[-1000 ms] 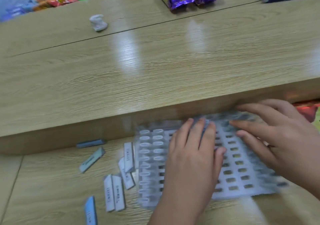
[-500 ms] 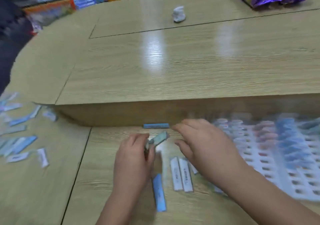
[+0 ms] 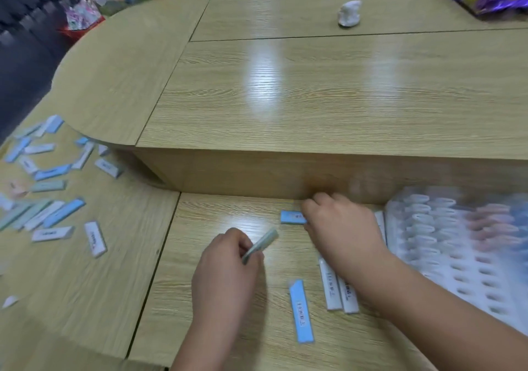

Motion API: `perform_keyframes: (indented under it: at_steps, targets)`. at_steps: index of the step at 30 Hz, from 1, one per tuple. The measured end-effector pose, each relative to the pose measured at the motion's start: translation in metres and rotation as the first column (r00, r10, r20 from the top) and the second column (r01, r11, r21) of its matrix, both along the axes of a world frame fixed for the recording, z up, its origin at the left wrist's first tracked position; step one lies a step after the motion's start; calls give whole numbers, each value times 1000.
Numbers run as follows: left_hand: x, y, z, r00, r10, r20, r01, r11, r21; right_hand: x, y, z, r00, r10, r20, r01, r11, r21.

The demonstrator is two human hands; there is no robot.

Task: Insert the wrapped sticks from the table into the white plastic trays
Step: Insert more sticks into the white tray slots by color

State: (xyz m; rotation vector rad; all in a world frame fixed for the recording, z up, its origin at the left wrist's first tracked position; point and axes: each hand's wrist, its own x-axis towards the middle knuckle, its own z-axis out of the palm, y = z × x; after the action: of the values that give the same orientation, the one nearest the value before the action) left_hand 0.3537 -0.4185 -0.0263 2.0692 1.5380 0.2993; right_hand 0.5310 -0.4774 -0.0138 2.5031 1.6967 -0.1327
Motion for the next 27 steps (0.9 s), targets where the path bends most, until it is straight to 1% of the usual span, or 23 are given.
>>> perform_keyframes:
  at_steps: [3,6,8,10,12,13,17,19,22,23,25,26,27]
  targets:
    - [-8,1,0,990,70,122,-56,992,-109,3,-5,-3,998,33,-58,-32,999,16]
    - [-4,-2,4,958,68,280,-18,984,-176,10,-9,5,974,34,-223,-30,999,21]
    - [1,-5,7,934,65,352,14,976,-217,15,-15,17,937,13,-349,3,999,44]
    - [8,-9,15,900,89,426,21,969,-247,22,-26,33,902,33,-430,34,989,146]
    - [17,-15,26,860,104,500,39,962,-269,34,-41,52,880,80,-467,58,960,273]
    - [23,-18,32,843,105,528,52,960,-275,42,-51,62,867,93,-489,72,948,309]
    - [52,-36,57,793,54,606,143,952,-272,80,-102,90,817,74,-572,169,918,359]
    - [69,-48,69,765,1,644,210,945,-252,101,-132,96,819,44,-572,248,872,421]
    - [98,-71,84,712,-75,699,316,923,-222,133,-177,95,828,-18,-560,366,774,516]
    - [109,-79,87,693,-98,714,355,909,-220,144,-191,94,805,-28,-592,421,730,538]
    - [129,-96,90,661,-151,735,431,878,-207,162,-221,91,723,-17,-690,534,647,544]
    - [139,-104,90,657,-186,731,459,867,-193,169,-236,89,698,-7,-716,564,621,544]
    - [149,-112,91,661,-218,718,483,856,-185,174,-249,87,691,-6,-723,580,602,549]
